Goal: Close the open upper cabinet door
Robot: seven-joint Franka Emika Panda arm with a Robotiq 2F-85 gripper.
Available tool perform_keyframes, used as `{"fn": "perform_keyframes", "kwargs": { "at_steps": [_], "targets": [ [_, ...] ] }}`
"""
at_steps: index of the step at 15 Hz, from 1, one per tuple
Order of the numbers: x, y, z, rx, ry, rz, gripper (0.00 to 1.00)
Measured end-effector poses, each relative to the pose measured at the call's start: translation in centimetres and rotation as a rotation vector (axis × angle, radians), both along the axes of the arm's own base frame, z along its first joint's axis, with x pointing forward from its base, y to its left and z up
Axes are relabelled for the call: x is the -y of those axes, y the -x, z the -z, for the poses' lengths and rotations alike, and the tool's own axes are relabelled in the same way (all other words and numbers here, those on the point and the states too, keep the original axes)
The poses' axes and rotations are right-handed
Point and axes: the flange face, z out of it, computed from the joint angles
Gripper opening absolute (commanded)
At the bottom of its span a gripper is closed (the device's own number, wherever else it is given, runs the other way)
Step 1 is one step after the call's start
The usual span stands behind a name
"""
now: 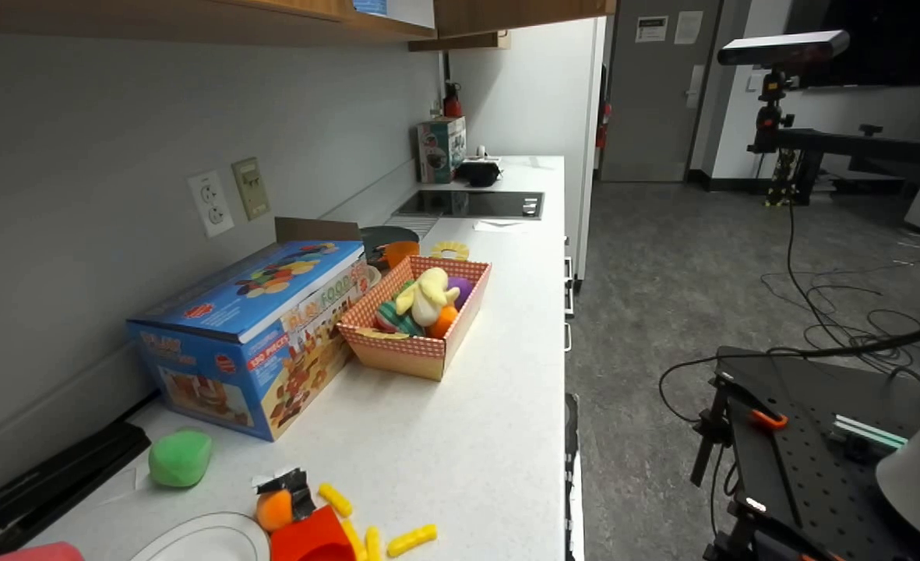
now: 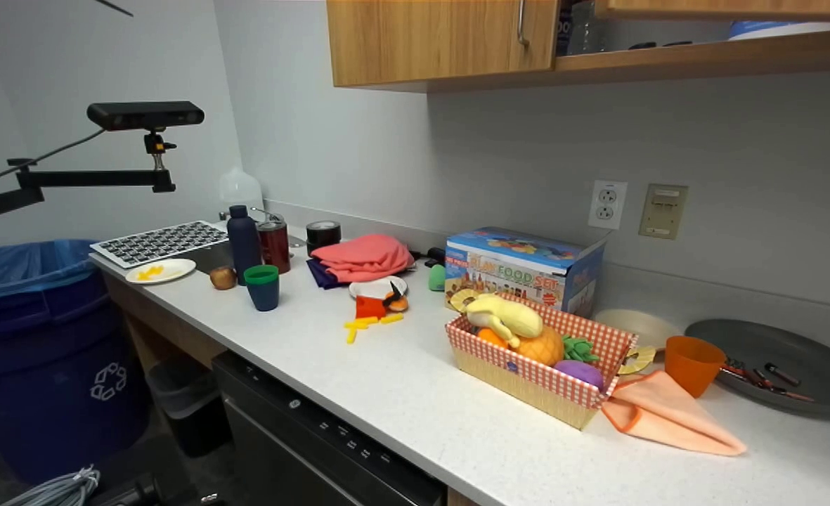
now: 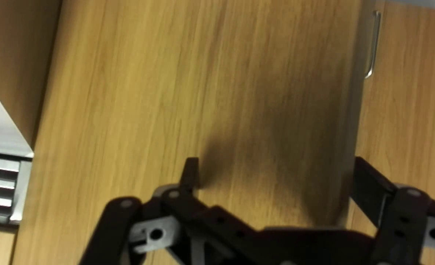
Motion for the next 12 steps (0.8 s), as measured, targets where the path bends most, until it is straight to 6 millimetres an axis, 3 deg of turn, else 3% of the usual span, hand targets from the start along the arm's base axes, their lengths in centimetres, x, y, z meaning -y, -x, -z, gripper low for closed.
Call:
{"fn": "perform_keyframes", "kwargs": {
  "at_steps": [7, 12],
  "targets": [
    [-3.5, -4.0, -0.5, -0.02, -0.036, -0.148, 1.0],
    [-4.3, -7.0, -0.8, -0.014, -0.028, -0.14, 1.0]
  ]
}}
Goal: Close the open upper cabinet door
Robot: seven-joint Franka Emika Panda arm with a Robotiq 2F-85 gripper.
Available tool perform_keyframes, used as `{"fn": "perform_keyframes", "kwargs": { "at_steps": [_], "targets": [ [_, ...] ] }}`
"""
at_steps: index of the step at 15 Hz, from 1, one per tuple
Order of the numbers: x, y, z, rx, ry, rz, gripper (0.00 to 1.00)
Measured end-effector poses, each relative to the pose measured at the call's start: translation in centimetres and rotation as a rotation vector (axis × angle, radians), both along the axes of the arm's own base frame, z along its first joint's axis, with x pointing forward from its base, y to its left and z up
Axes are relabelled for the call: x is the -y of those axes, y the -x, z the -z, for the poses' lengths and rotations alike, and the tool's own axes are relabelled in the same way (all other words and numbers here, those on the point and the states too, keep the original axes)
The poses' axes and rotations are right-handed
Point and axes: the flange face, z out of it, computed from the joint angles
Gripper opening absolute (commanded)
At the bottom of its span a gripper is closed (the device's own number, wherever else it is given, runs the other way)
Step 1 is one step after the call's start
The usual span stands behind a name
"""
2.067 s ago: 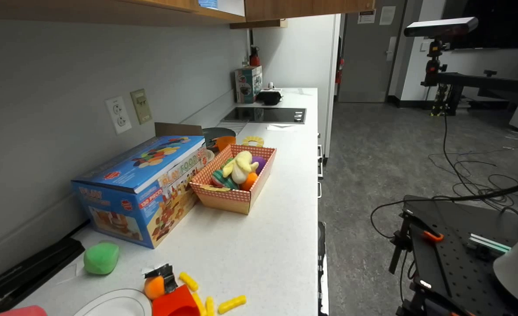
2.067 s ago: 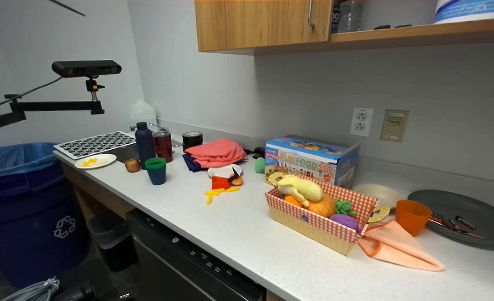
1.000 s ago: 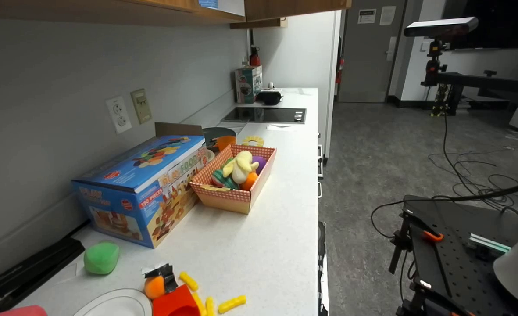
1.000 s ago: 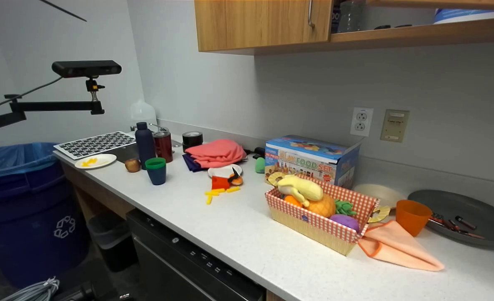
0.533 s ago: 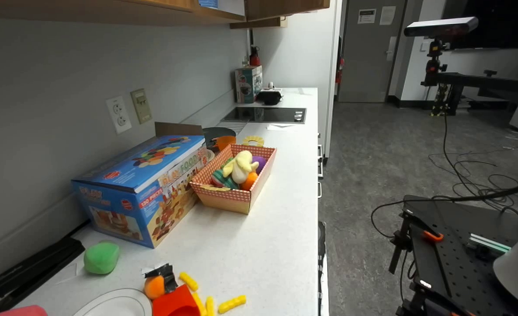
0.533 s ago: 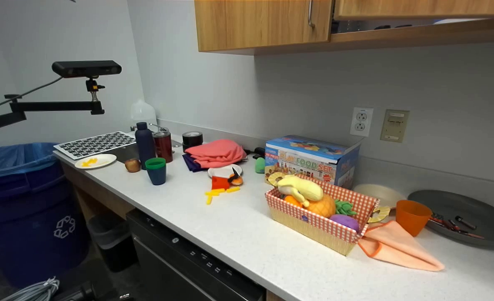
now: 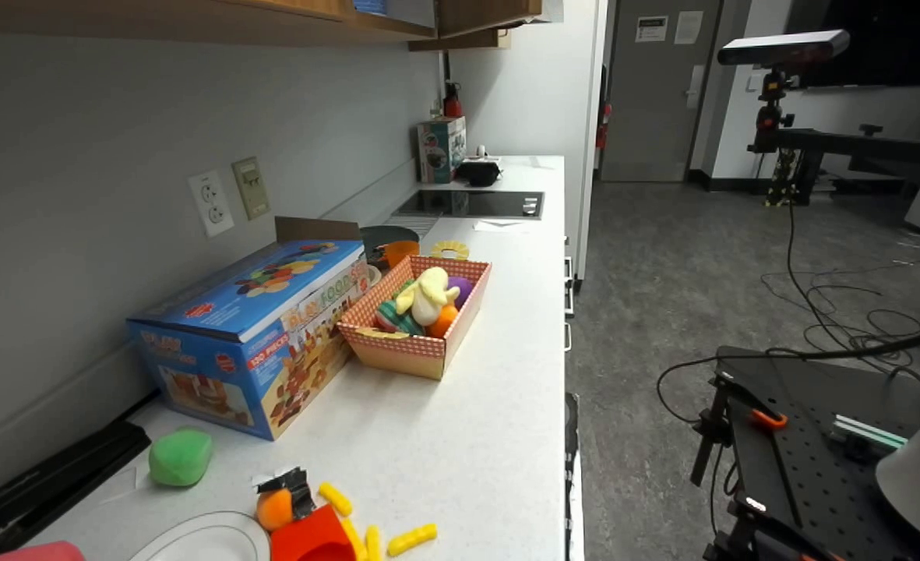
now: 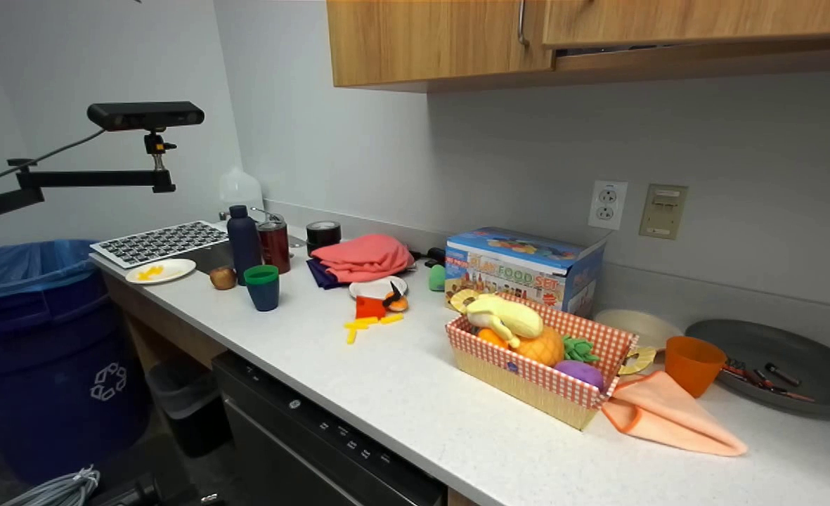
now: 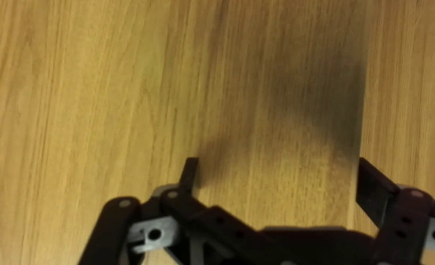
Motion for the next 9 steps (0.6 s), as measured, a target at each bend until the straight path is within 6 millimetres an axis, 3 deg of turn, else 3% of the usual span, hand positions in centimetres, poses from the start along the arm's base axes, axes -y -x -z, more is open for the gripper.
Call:
{"fn": "perform_keyframes", "kwargs": {
  "at_steps": [9],
  "targets": [
    [-4.2, -5.0, 0.3, 0.02, -0.027, 0.072, 1.0]
  ]
}}
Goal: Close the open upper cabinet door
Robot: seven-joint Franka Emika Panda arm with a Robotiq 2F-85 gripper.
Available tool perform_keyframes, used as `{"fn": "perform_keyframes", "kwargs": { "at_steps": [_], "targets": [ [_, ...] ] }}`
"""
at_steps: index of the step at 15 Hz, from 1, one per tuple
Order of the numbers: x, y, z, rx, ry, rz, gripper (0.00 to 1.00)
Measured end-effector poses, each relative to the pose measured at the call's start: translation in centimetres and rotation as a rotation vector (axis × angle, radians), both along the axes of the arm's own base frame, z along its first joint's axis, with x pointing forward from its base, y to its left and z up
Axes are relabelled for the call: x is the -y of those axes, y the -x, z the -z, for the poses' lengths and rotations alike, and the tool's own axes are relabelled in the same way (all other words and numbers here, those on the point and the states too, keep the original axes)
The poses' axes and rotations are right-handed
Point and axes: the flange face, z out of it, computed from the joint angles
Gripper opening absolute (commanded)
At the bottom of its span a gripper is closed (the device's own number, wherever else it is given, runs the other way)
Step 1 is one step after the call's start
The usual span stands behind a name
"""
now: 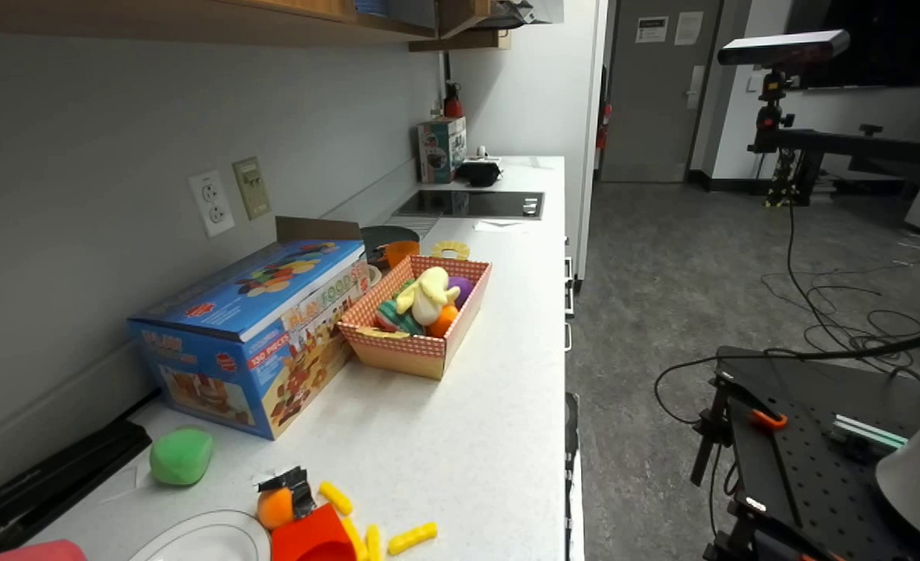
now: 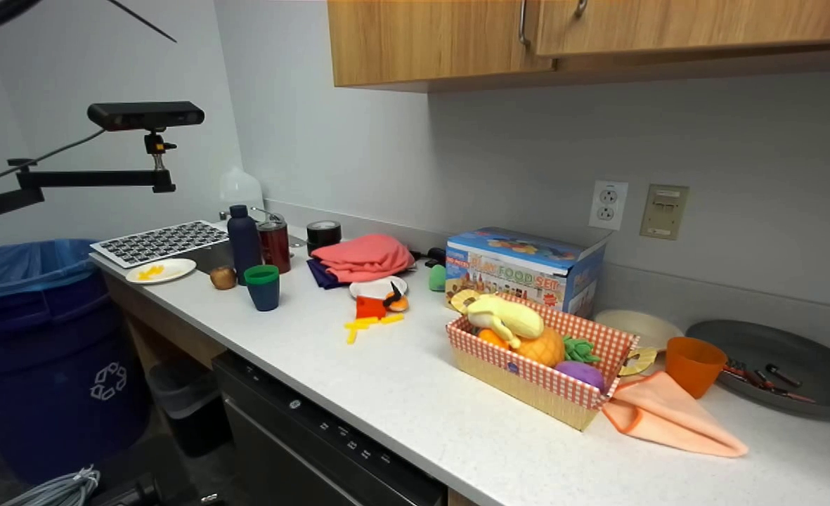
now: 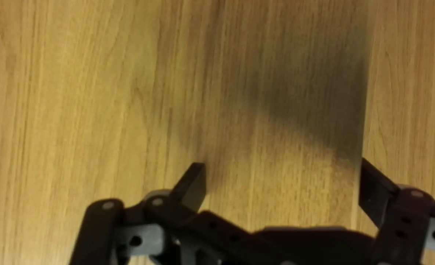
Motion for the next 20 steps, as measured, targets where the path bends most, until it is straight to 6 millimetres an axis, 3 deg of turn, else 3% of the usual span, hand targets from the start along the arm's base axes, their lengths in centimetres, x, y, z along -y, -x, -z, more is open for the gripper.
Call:
{"fn": "perform_keyframes", "kwargs": {
  "at_steps": [6, 11, 15, 20],
  "targets": [
    [-2.5, -3.2, 0.4, 0.048, 0.013, 0.047, 1.0],
    [-3.3, -3.5, 0.1, 0.039, 0.027, 0.084, 1.0],
    [-2.2, -1.7, -0.8, 0.03, -0.012, 0.071, 1.0],
    [2.9, 2.8, -2.6, 0.049, -0.061, 0.127, 1.0]
  ]
}}
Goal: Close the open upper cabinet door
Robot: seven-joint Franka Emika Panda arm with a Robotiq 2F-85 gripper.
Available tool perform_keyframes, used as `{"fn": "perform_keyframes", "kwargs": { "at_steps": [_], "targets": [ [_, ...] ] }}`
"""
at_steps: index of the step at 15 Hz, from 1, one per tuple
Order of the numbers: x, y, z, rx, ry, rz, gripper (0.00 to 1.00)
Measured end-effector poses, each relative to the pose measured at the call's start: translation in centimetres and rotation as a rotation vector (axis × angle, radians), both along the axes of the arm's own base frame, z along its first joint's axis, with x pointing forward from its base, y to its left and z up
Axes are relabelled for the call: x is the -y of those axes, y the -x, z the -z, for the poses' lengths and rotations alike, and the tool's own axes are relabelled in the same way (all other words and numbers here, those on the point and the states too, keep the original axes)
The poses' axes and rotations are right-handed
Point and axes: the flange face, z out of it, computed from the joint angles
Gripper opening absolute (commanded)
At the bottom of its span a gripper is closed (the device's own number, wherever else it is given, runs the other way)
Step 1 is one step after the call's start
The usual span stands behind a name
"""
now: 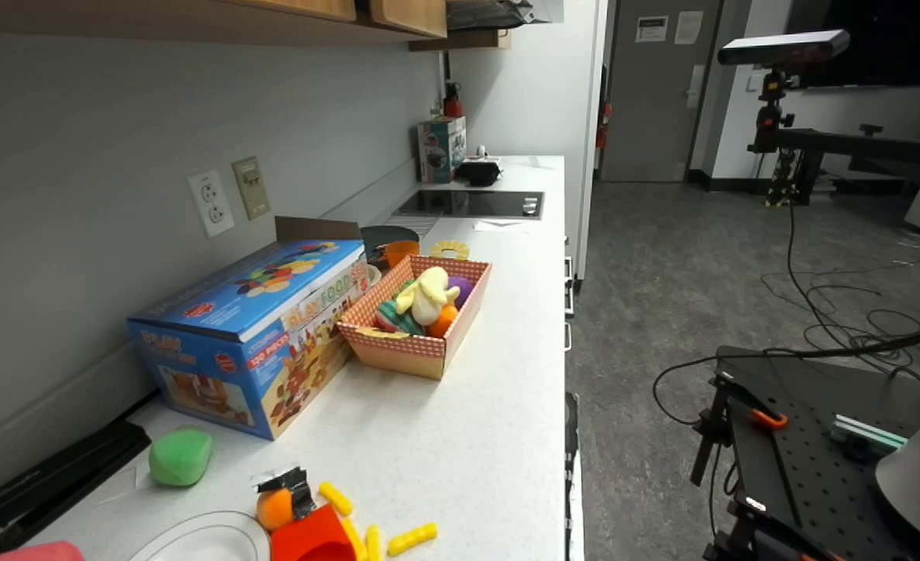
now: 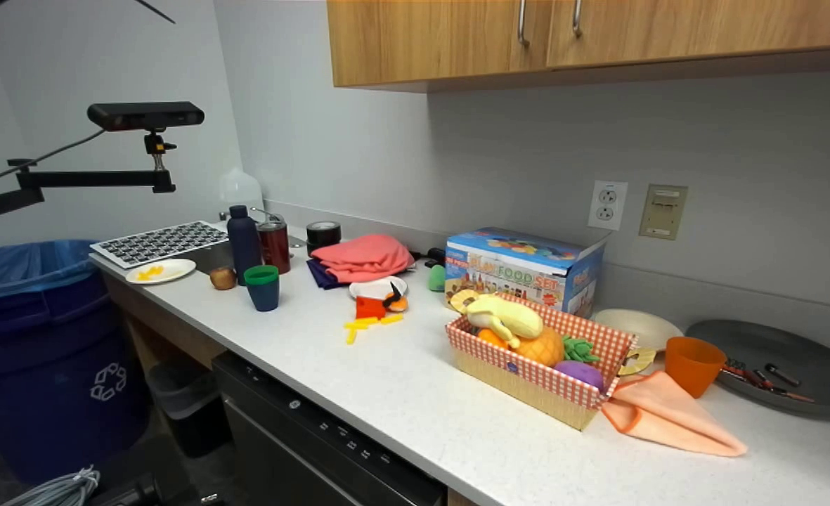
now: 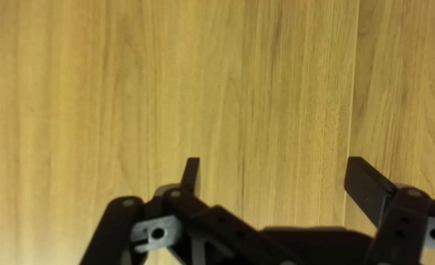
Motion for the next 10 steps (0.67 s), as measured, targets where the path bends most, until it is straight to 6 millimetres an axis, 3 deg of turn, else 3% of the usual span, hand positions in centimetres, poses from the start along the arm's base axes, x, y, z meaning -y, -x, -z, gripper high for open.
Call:
{"fn": "perform_keyframes", "kwargs": {
  "at_steps": [3, 10],
  "targets": [
    [1.8, 1.0, -0.2, 0.005, -0.005, 0.034, 1.0],
    [3.1, 2.2, -0.3, 0.01, -0.008, 0.061, 1.0]
  ]
}}
